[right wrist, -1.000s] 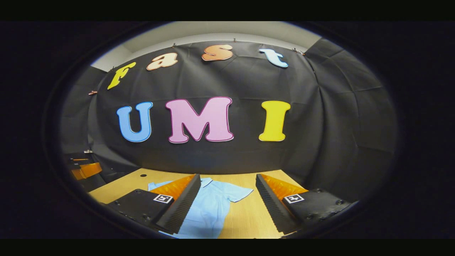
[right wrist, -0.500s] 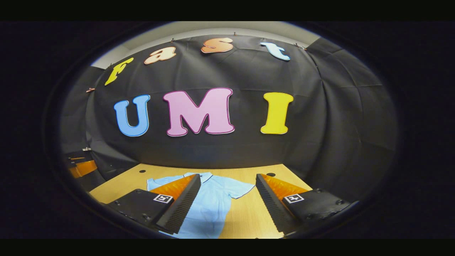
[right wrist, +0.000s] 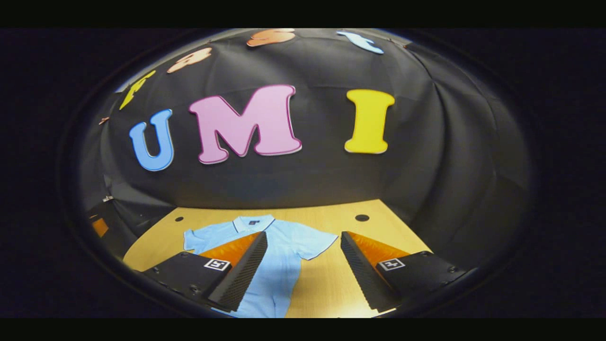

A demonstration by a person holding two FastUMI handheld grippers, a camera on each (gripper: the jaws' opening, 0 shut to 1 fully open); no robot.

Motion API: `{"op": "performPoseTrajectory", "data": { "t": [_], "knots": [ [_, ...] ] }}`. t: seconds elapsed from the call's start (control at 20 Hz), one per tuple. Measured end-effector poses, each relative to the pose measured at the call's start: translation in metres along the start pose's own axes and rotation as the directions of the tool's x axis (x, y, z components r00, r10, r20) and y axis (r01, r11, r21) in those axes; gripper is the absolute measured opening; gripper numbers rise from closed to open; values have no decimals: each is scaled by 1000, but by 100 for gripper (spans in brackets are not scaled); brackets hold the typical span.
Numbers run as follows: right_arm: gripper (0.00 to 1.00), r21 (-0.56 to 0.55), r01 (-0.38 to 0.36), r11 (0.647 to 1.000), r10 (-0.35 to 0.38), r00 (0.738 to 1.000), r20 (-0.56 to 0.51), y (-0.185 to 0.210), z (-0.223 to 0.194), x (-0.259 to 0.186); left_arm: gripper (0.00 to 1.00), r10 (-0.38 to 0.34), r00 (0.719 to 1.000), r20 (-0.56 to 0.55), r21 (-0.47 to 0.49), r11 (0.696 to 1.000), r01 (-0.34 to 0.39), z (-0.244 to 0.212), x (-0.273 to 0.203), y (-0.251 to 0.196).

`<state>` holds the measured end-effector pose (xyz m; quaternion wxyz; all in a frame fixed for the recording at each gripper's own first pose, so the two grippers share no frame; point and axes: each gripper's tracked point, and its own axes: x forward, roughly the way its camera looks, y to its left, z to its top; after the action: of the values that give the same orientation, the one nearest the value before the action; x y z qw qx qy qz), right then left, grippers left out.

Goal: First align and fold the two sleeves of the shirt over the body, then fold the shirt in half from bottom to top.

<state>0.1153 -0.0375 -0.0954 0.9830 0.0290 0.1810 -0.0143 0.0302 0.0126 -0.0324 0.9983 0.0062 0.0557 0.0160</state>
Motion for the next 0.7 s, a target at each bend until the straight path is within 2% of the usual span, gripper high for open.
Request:
{"op": "performPoseTrajectory", "data": {
  "t": [0.25, 0.45, 0.6, 0.65, 0.7],
  "knots": [
    [97, -15, 52, 999, -53, 992, -113, -29, -29, 88, 99, 80, 995, -55, -24, 996, -81, -14, 18, 18],
    [98, -58, 41, 997, -55, 963, -265, -41, -76, 161, 99, 136, 984, -115, -20, 990, -139, -34, 33, 30],
    [98, -50, 38, 998, -52, 951, -306, -52, -96, 212, 99, 124, 978, -170, -47, 990, -134, -57, 41, 32],
    [94, -52, 42, 998, -56, 948, -312, -57, -102, 226, 99, 120, 975, -188, -49, 990, -131, -63, 44, 33],
    [98, -56, 47, 997, -63, 945, -321, -61, -108, 239, 99, 127, 971, -204, -43, 990, -138, -68, 48, 36]
  ]
}}
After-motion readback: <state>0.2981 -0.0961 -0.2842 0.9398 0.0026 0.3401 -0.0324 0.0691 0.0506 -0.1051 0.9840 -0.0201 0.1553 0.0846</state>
